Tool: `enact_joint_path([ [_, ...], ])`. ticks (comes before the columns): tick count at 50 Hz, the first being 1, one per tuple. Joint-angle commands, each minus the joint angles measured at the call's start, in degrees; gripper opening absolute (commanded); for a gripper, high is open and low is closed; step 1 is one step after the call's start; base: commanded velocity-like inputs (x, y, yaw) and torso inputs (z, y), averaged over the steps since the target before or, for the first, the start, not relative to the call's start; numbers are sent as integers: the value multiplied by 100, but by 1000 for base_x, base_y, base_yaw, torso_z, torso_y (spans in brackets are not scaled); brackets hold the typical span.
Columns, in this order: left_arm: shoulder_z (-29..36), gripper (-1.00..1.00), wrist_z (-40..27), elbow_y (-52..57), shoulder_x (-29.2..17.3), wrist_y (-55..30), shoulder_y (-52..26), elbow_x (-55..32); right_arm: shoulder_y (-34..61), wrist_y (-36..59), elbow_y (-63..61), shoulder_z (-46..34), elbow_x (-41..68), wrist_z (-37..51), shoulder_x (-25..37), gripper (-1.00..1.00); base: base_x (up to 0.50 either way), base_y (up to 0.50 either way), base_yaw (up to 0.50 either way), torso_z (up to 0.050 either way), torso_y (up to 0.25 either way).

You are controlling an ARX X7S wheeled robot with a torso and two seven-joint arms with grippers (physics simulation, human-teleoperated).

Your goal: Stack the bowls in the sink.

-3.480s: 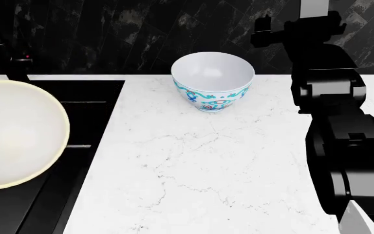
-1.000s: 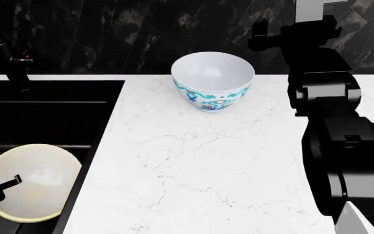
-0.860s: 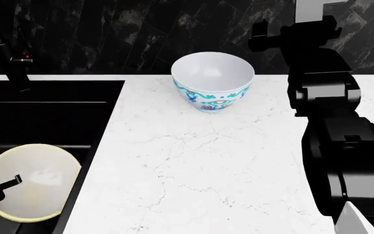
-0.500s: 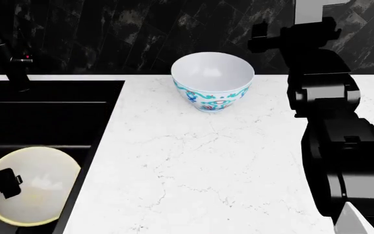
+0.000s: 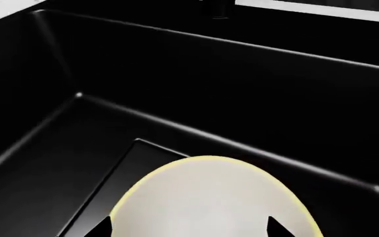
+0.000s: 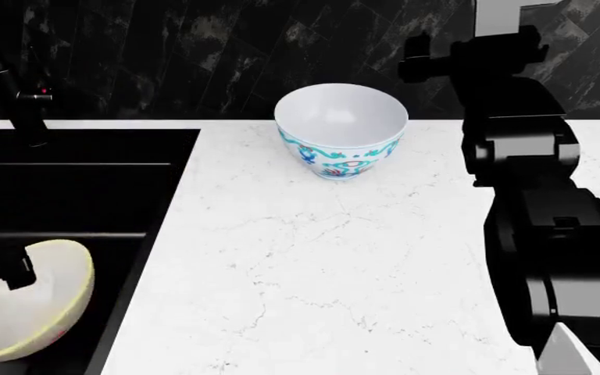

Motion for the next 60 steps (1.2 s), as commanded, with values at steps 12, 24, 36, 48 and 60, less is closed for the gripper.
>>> enact_joint_path([
  [12,169,100,-105,1225,-234,-445,-456,-342,-44,-29,-2,49,24,-5,15,100,0,0,0,0,0],
  [24,449,100,-118,1839,-149,-782,-1144,-603,-5,4,-37,63,32,-15,42,100,0,0,0,0,0],
  [36,693,100,-216,2269,-5,-1184,-1950,-949,19,22,-43,69,41,-13,46,100,0,0,0,0,0],
  [48,1189,100,-222,2237,392,-1722,-3205,-1158,-11,34,-100,83,58,-18,68,100,0,0,0,0,0],
  [60,1715,100,-316,1749,1109,-2388,-4639,-1415,-195,430,-740,105,120,-5,160,100,0,0,0,0,0],
])
